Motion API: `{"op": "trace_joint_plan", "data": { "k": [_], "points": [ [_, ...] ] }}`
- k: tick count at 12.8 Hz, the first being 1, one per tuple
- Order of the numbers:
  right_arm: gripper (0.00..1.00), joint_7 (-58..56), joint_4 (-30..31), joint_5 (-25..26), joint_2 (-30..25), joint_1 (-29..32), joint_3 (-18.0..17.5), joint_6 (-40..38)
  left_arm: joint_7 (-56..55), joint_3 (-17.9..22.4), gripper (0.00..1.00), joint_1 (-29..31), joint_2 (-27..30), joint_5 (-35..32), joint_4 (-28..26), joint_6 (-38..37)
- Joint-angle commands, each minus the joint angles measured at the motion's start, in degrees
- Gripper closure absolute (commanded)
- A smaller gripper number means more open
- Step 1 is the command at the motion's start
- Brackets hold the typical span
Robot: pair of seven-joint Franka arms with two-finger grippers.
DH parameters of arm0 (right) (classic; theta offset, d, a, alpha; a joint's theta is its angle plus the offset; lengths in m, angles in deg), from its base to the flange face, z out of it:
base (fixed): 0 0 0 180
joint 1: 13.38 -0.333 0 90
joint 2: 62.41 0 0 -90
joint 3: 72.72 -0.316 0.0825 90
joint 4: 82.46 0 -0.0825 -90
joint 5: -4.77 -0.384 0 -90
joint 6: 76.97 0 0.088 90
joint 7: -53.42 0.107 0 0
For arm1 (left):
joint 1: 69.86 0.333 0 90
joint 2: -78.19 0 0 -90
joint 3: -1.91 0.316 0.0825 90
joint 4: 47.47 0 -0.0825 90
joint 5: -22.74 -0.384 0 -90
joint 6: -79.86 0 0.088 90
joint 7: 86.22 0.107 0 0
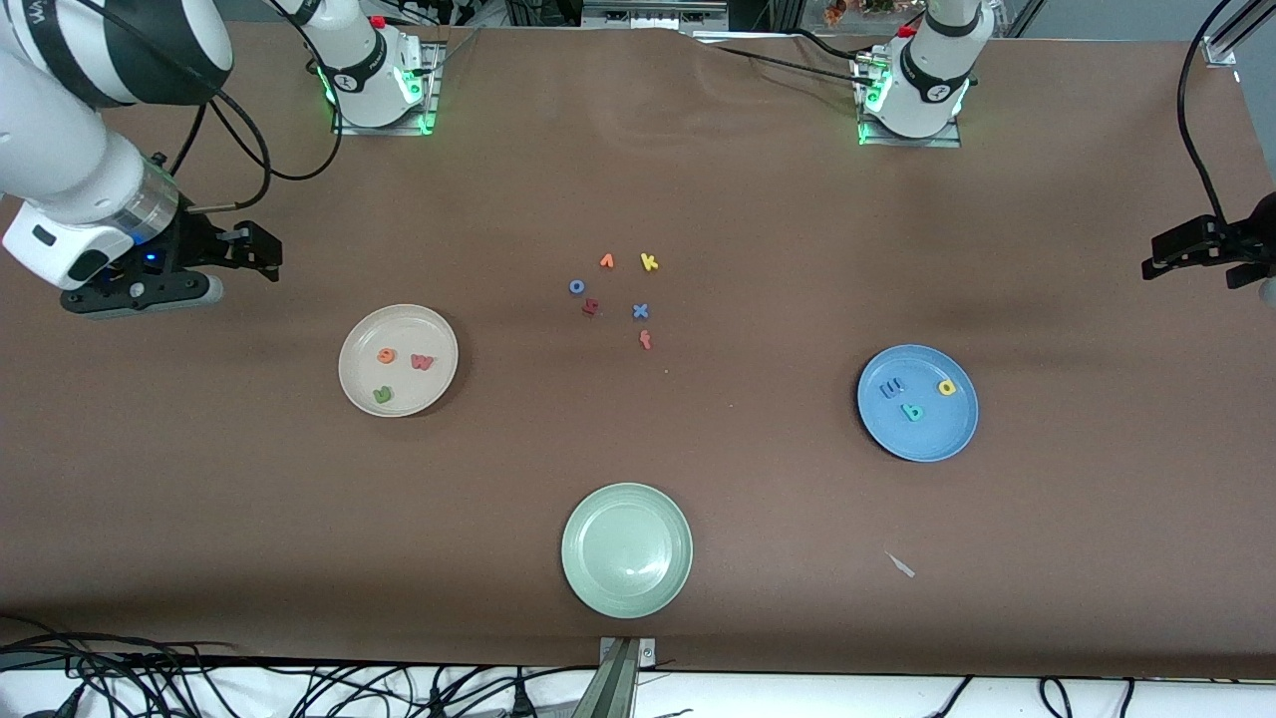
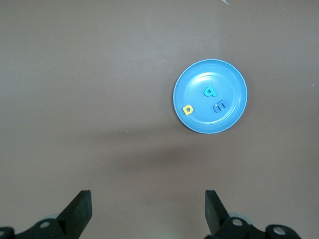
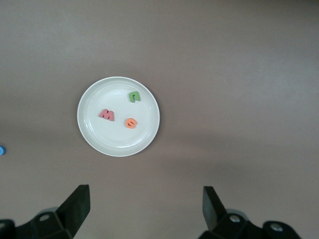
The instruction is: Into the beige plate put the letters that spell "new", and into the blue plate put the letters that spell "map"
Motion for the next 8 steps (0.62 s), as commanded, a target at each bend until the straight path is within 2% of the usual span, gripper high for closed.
{"op": "trace_joint_plan", "data": {
  "k": [1, 3, 4, 5, 8],
  "points": [
    [0.0, -1.76, 0.19, -1.17, -1.1, 1.21, -0.77, -1.8, 0.47, -0.12, 0.0, -0.12, -0.52, 0.76, 1.11, -0.27],
    [0.0, -0.98, -1.03, -1.26, -1.1, 1.21, -0.86, -5.23, 0.47, -0.12, 0.0, -0.12, -0.61, 0.41, 1.2, -0.18],
    [0.0, 0.07, -1.04, -3.0, -1.19, 1.21, -0.86, -5.67, 0.03, -0.12, 0.0, -0.21, -0.52, 0.76, 1.12, -0.18],
    [0.0, 2.35, -1.04, -7.11, -1.63, 1.21, -0.86, -7.5, 0.03, -0.47, 0.0, -0.38, -0.43, 0.59, 1.29, -0.18],
    [0.0, 3.25, 0.1, -7.77, -4.78, 1.13, -0.95, -9.54, -0.06, -3.01, 0.0, -0.56, -0.34, 0.32, 2.52, -0.26]
  ]
}}
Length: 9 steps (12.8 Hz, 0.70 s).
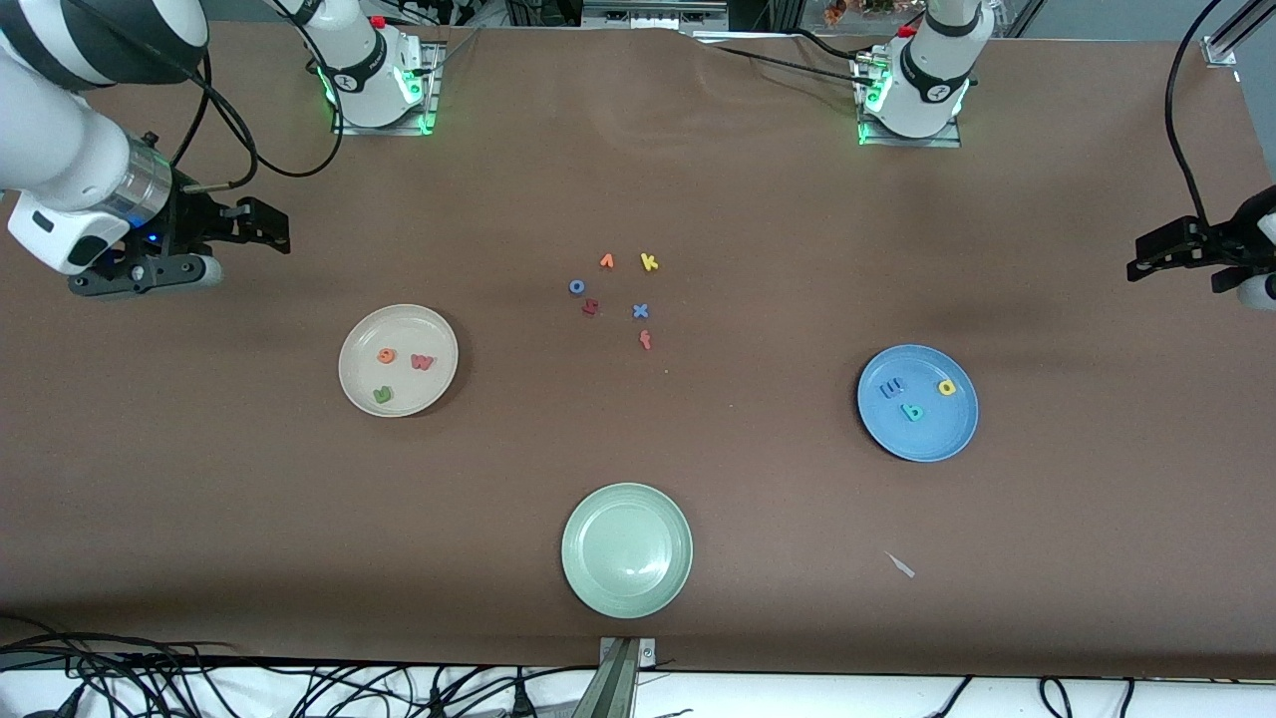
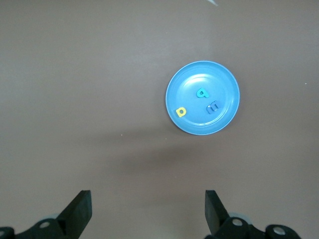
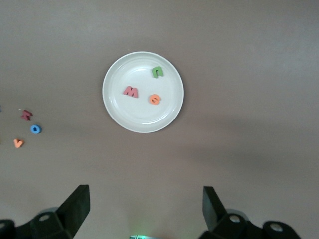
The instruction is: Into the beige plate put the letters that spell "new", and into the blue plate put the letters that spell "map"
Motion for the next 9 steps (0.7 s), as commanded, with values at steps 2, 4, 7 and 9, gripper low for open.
{"op": "trace_joint_plan", "data": {
  "k": [2, 4, 7, 9],
  "points": [
    [0.0, 0.28, -0.25, -1.14, -2.76, 0.78, -0.36, -1.8, -0.16, -3.81, 0.0, -0.35, 0.02, 0.23, 1.99, -0.36],
    [0.0, 0.45, -0.95, -1.14, -2.5, 0.87, 0.17, -1.7, -0.16, -4.87, 0.0, -0.35, 0.19, 0.24, 2.17, -0.45],
    [0.0, 0.1, -5.79, -0.96, 0.05, 1.13, 0.44, -3.46, -0.43, -5.93, 0.0, -0.44, 0.28, 0.06, 2.17, -0.54],
    [0.0, 0.18, -5.71, -1.05, 0.05, 1.31, 0.44, -3.46, -0.17, -5.93, 0.0, -0.44, 0.37, -0.82, 2.25, -0.54]
  ]
}}
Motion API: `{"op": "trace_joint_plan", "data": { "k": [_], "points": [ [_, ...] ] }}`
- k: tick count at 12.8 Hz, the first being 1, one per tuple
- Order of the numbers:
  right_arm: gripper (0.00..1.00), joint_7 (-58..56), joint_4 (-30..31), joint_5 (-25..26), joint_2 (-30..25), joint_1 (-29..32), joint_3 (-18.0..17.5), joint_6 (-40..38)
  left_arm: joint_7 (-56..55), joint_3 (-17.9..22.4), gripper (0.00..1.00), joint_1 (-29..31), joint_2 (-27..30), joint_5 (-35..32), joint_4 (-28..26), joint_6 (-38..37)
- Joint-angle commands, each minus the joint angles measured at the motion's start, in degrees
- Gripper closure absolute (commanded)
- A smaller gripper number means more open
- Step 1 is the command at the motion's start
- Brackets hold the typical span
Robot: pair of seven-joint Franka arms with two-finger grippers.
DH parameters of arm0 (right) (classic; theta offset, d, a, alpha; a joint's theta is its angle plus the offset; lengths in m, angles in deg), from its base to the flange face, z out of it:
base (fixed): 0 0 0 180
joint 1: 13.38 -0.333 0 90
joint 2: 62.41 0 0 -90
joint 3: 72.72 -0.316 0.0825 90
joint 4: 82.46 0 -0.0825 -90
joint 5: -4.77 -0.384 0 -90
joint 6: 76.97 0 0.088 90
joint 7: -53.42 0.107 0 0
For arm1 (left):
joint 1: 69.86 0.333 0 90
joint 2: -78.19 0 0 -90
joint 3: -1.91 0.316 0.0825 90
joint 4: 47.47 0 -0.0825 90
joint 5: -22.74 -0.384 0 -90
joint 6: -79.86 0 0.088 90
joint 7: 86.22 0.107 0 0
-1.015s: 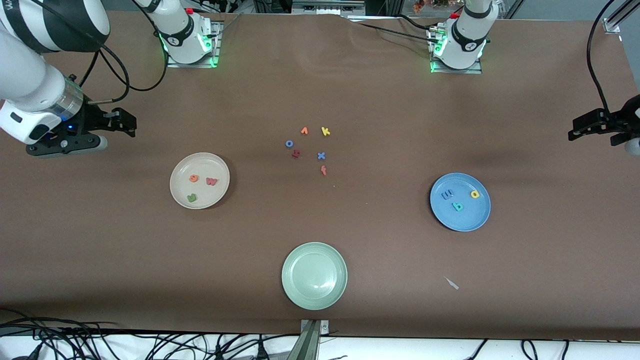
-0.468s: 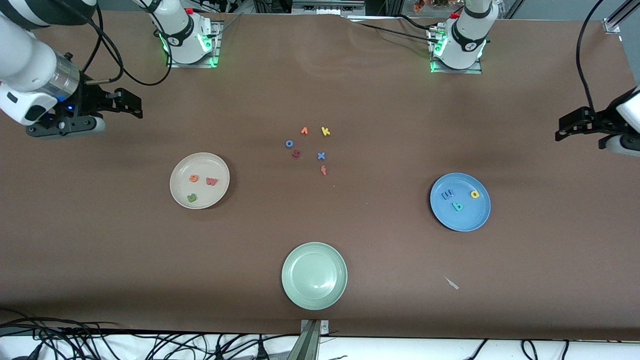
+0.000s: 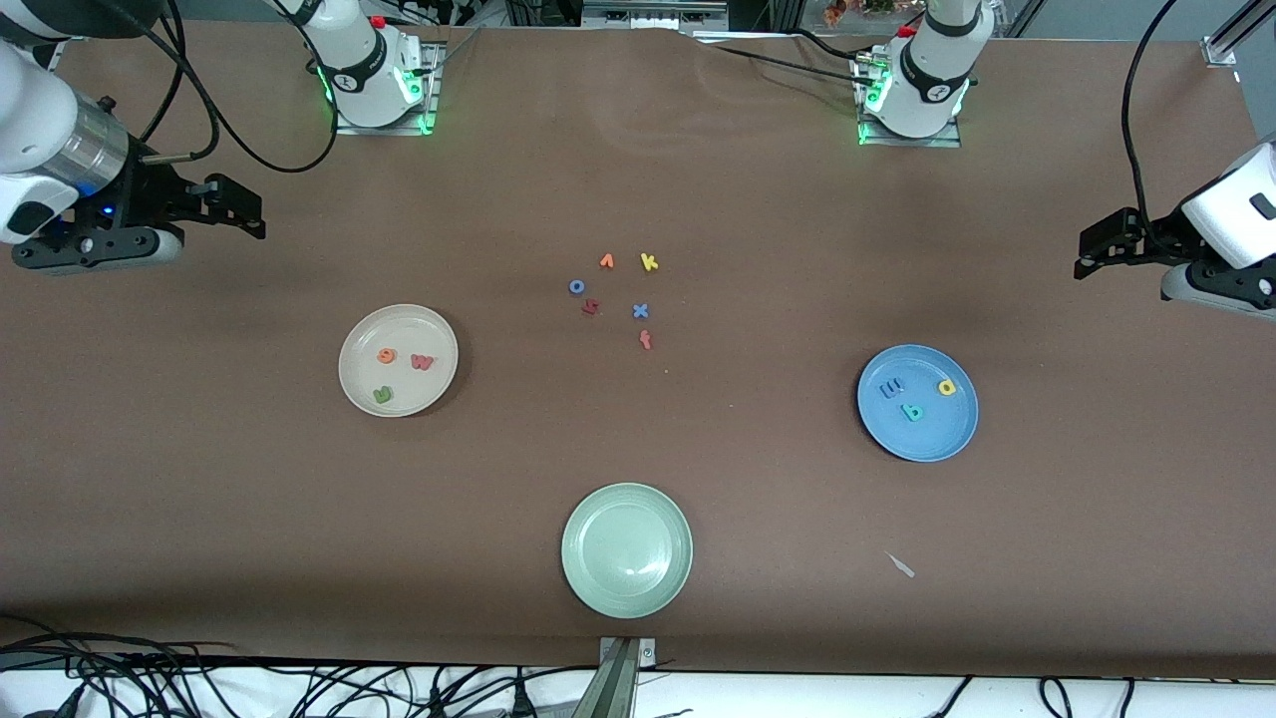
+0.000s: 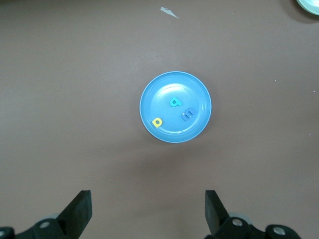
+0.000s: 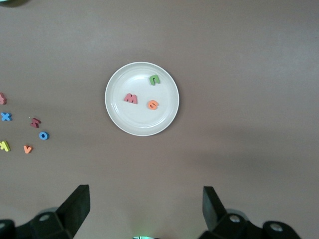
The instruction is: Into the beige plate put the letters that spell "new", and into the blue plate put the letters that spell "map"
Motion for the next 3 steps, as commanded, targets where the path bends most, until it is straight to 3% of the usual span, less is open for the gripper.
{"op": "trace_joint_plan", "data": {
  "k": [1, 3],
  "points": [
    [0.0, -0.08, -2.27, -1.08, 1.04, 0.58, 0.18, -1.67, 0.36, -0.38, 0.0, -0.02, 0.35, -0.68, 1.09, -0.97],
    [0.0, 0.09, -2.36, -0.99, 1.04, 0.32, 0.1, -1.49, 0.28, -1.34, 0.0, 0.07, 0.35, -0.76, 1.53, -1.06]
  ]
}}
